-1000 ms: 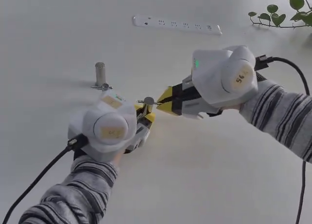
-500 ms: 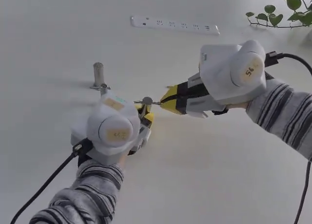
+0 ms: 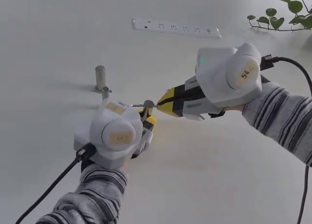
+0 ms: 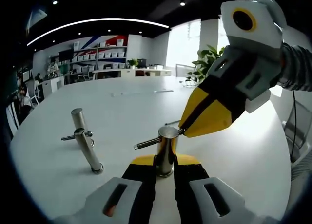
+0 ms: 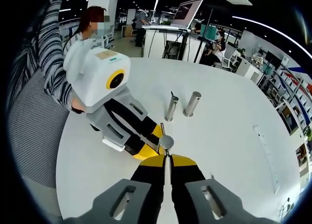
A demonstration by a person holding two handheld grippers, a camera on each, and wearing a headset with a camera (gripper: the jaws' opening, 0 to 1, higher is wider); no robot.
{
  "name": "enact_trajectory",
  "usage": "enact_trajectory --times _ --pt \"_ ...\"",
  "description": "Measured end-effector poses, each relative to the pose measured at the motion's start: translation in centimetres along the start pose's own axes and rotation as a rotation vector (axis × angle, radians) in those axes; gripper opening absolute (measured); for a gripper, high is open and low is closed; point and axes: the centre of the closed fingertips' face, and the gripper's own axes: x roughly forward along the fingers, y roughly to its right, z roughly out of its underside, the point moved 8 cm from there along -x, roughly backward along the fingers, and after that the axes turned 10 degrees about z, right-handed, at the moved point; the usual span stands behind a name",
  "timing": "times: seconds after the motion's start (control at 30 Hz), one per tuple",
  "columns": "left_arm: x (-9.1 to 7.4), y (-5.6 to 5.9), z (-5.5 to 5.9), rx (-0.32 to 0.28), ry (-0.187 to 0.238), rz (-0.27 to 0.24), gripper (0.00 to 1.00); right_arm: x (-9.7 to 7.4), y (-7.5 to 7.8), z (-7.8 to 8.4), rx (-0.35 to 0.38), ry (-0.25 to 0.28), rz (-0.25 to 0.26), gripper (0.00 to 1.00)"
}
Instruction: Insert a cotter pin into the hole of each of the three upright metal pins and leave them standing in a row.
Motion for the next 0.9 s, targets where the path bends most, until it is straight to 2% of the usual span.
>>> enact_trajectory --times 0.23,0.37,0.5,0.6,0.63,0.67,0.73,0.8,0.9 --pt "0.0 0.0 0.0 -0.008 -0.005 0.006 0.10 0.2 -0.1 -0.1 0.001 0.000 0.002 0.00" --pt "0.0 0.1 0.0 0.016 -0.013 0.001 0.10 0.4 0.0 -0.1 0.009 0.003 0.002 0.00" --pt "0.0 0.0 0.1 0.023 -0.029 0.001 0.10 0.5 0.0 -0.2 0.010 0.007 -0.001 0.00" --pt "0.0 -0.1 0.8 0.009 -0.059 -0.008 0.12 0.6 0.1 -0.1 0.009 0.007 -0.003 0.00" --pt "-0.1 -0.3 0.7 0.010 -0.052 -0.010 0.13 0.6 0.1 -0.1 0.010 0.009 -0.007 0.00" --pt "-0.1 -0.3 0.8 0.009 -0.068 -0.009 0.15 0.6 0.1 -0.1 0.011 0.010 -0.007 0.00" --pt "-0.3 -0.5 0.7 0.010 -0.068 -0.008 0.17 0.5 0.1 -0.1 0.017 0.014 -0.007 0.00" --pt "-0.5 -0.6 0.5 0.015 -0.068 0.000 0.20 0.6 0.1 -0.1 0.023 0.016 -0.017 0.04" --pt "-1.2 -0.6 -0.1 0.034 -0.061 0.020 0.22 0.5 0.1 -0.2 0.043 0.027 -0.019 0.06"
